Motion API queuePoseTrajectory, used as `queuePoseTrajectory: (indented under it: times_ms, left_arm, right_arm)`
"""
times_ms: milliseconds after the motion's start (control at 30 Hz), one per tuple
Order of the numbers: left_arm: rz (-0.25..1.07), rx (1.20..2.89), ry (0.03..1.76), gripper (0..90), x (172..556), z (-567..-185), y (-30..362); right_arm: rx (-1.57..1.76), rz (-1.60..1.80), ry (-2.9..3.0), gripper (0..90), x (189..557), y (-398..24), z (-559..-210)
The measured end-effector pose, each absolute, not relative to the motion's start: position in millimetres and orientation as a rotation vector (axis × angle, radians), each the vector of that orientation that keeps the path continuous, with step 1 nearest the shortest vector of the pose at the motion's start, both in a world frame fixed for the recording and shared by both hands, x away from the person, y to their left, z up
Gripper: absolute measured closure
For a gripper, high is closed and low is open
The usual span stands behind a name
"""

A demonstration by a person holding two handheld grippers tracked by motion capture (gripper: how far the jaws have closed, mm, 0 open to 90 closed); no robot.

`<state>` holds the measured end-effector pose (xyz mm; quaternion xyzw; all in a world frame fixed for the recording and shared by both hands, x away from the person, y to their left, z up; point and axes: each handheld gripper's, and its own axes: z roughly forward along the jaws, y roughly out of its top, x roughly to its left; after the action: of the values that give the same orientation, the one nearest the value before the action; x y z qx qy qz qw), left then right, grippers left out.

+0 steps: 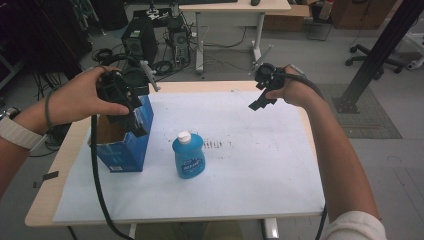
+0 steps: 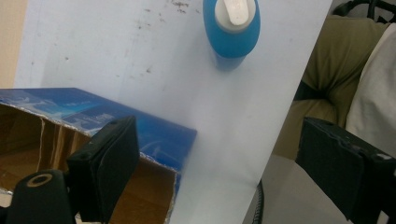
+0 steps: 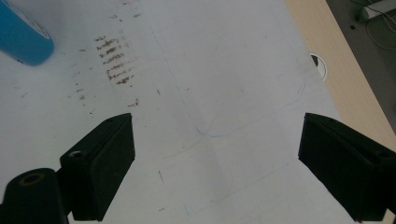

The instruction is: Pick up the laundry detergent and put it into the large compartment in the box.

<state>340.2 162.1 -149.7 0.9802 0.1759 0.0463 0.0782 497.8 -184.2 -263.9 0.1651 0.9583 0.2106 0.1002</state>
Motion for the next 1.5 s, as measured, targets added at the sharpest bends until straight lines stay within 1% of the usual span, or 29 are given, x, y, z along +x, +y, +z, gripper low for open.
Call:
queuePoseTrajectory:
  times_ms: [433,1033,1233,1333,1500]
  left_arm:
    - [0.142,2.892,0.594,7.4,339,-142,160]
    - [0.152,2.860,0.732,7.3,341,-131,150]
    - [0.197,2.833,0.822,8.0,343,-125,144]
    - [0.193,2.816,0.811,8.0,342,-121,140]
    - [0.197,2.835,0.780,7.9,341,-120,133]
  right_arm:
    - [0.470,0.611,2.839,10.8,499,-179,-266]
    - [0.469,0.603,2.836,10.7,497,-180,-265]
    - [0.471,0.599,2.837,10.8,496,-179,-265]
    - [0.470,0.601,2.836,10.7,497,-178,-266]
    - [0.472,0.598,2.837,10.7,496,-179,-265]
